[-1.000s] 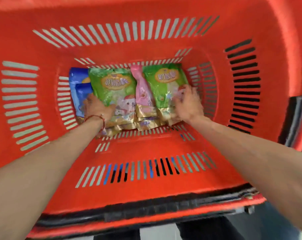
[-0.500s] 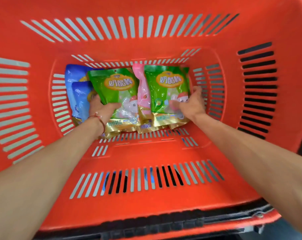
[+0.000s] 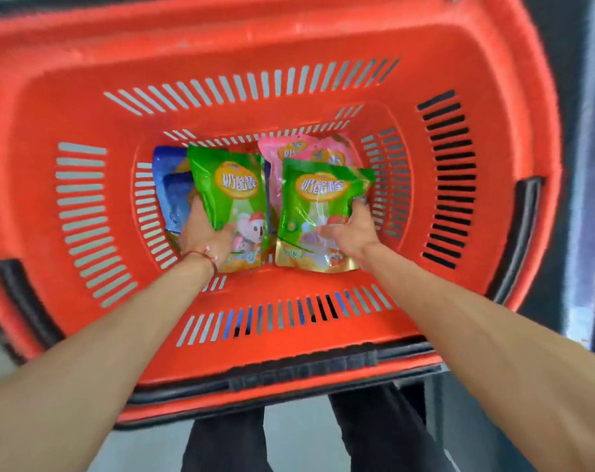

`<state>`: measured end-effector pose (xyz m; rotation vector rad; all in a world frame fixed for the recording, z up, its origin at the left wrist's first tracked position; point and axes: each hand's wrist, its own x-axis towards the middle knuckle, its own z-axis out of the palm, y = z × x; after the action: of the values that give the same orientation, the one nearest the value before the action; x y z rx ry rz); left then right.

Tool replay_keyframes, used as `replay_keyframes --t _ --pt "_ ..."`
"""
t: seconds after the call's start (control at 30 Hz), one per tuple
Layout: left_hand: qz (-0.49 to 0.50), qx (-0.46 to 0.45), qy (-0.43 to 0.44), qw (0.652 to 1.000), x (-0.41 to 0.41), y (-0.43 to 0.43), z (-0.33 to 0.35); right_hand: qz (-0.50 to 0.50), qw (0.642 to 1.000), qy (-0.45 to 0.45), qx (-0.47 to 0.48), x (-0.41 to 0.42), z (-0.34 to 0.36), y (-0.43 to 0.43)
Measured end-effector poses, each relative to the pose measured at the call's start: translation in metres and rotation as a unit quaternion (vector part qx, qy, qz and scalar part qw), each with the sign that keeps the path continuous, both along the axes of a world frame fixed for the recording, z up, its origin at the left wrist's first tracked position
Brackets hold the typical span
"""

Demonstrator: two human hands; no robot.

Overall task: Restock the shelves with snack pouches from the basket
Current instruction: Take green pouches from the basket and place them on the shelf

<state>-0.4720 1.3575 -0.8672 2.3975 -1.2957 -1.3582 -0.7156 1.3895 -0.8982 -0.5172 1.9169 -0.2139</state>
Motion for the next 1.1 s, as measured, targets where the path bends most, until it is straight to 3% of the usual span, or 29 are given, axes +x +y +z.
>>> replay_keyframes --t 0.2,0.47,0.8,1.1 --pt "-0.065 -0.020 0.018 0.998 -0.001 0.012 0.100 -0.074 0.993 0.069 -0.062 0.006 0.091 0.030" --pt "-0.203 -0.042 0.022 0.978 -0.022 0.010 0.249 -0.210 0.961 0.071 -0.166 -0.005 0.264 0.063" --pt "-0.286 -0.107 0.149 0.940 -0.102 0.034 0.396 -0.364 0.900 0.089 -0.221 -0.044 0.427 0.157" --pt "-0.379 -0.165 0.148 0.898 -0.184 0.108 0.487 -0.460 0.826 0.142 -0.292 -0.096 0.532 0.271"
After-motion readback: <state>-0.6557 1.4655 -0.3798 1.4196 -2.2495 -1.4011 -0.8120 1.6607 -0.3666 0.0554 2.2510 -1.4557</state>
